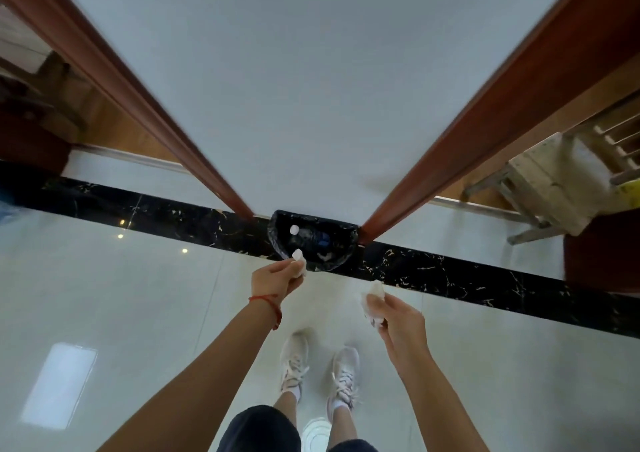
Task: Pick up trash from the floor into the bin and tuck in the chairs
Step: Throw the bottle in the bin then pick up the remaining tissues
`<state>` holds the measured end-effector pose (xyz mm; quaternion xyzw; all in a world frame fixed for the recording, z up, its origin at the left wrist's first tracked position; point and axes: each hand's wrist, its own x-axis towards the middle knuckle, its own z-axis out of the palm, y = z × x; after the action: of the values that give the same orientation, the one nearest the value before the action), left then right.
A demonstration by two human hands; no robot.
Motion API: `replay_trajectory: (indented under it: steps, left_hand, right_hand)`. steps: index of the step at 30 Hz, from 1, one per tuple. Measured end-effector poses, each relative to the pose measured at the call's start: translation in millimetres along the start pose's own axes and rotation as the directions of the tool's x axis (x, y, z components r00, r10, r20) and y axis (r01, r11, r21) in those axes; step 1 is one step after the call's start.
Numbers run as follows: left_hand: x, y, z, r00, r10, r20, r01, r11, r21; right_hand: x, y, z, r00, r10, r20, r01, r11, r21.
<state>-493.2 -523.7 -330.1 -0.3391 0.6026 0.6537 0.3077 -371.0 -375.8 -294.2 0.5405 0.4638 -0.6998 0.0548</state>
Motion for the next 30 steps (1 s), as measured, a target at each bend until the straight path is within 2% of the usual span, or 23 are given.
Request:
replay_trajectory:
  steps: [5,14,16,17,19,21,24,27,30]
  left_hand:
    - [40.0,-4.8,13.0,1.0,-0.019,-0.015,0.019,1.0,-0.007]
    - [63.0,-0.1,16.4,0.999,-0.021,0.03,0.019,0.999,0.045]
    - [63.3,1.5,13.1,1.0,0.017,0.02,-0.019,0.992,0.128]
    - [64.0,1.1,10.8,0.997,0.072,0.022,-0.075,0.972,0.222]
    - [63.0,-0.5,4.8,0.969,0.231,0.084,-0.242,0.833,0.498]
    - [58.9,-2.5,-1.5,0.921,0.359,0.153,-0.364,0.647,0.671]
    - [56.9,-8.3,-14.3,0.843,0.478,0.246,-0.477,0.453,0.753]
    - [57.6,-14.0,-28.1,0.772,0.516,0.372,-0.535,0.211,0.818]
    - [53.4,-16.3,-37.5,0.69,0.559,0.46,-0.59,0.067,0.804]
  right_hand:
    - [25.0,18.2,-4.1,1.0,0.028,-0.012,-0.027,0.997,0.077]
    - [39.0,25.7,2.6,0.998,0.039,-0.047,-0.037,0.998,0.042]
    - [41.1,25.1,5.9,0.998,0.043,-0.046,-0.042,0.999,0.034]
    - [42.5,24.7,7.5,0.998,0.045,-0.045,-0.044,0.998,0.034]
    - [45.0,22.3,11.7,0.998,0.047,-0.04,-0.046,0.999,0.025]
    - [50.1,19.4,16.8,0.998,0.056,-0.037,-0.056,0.998,0.006]
    - [63.7,16.7,28.5,0.996,0.068,-0.05,-0.071,0.996,-0.057]
    - [79.8,16.9,44.7,0.996,0.061,-0.068,-0.067,0.994,-0.091]
    - [101.2,16.6,61.5,0.995,0.064,-0.08,-0.073,0.99,-0.117]
